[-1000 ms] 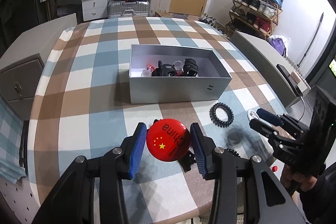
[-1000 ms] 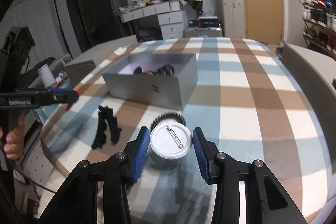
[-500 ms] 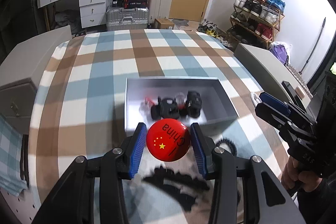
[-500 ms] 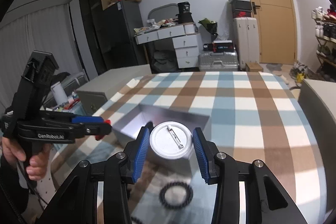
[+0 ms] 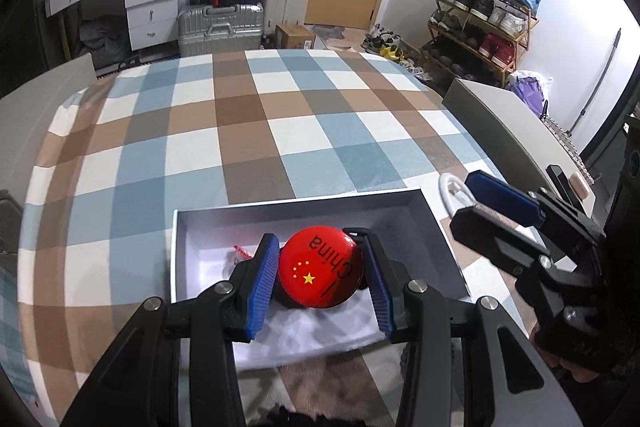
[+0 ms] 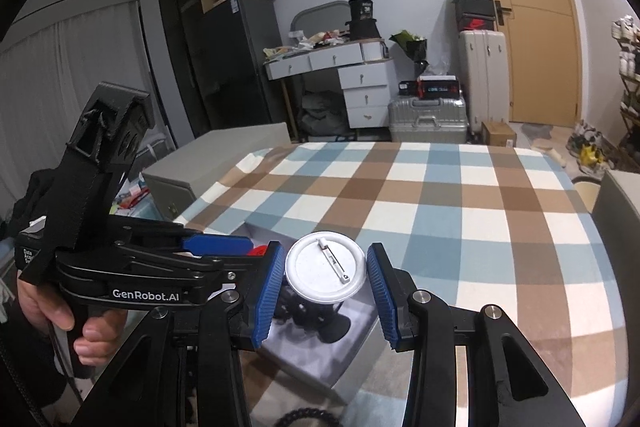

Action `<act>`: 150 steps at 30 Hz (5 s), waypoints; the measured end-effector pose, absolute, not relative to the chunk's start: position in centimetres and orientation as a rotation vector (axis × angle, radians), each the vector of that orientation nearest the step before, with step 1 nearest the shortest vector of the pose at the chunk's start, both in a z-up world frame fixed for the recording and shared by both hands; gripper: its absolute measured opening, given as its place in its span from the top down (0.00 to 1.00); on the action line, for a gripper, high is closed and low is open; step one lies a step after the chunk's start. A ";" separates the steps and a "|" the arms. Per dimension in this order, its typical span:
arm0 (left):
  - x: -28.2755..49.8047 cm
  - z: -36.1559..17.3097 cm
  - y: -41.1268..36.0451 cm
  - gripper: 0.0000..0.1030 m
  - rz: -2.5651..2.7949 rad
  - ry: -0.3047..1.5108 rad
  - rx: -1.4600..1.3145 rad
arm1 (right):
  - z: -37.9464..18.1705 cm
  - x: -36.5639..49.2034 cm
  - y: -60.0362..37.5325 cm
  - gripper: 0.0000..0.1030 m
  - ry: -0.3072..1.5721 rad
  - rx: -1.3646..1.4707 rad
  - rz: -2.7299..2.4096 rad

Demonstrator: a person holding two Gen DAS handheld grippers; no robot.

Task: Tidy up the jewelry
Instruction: 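Lower the red badge and white pin back into the grey box and open both tools, then withdraw both open tools from the grey box, then grasp a black coil hair tie with the left tool while the right tool grasps another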

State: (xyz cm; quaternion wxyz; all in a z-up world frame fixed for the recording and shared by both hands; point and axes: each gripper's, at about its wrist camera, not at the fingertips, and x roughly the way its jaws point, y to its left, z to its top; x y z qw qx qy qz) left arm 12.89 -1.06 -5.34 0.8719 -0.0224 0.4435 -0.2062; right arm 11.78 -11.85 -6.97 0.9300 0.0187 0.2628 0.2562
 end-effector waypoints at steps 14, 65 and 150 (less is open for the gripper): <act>14.2 -6.3 -1.4 0.64 -0.446 0.960 -0.095 | -9.1 13.8 -11.5 0.59 0.597 0.031 0.506; 4.3 -1.8 4.4 0.19 -0.194 0.688 -0.142 | -3.8 1.1 -12.6 0.14 0.423 -0.019 0.458; -1.3 -5.6 2.1 0.73 -0.383 0.882 -0.072 | -14.1 4.8 -11.2 0.05 0.819 -0.081 0.371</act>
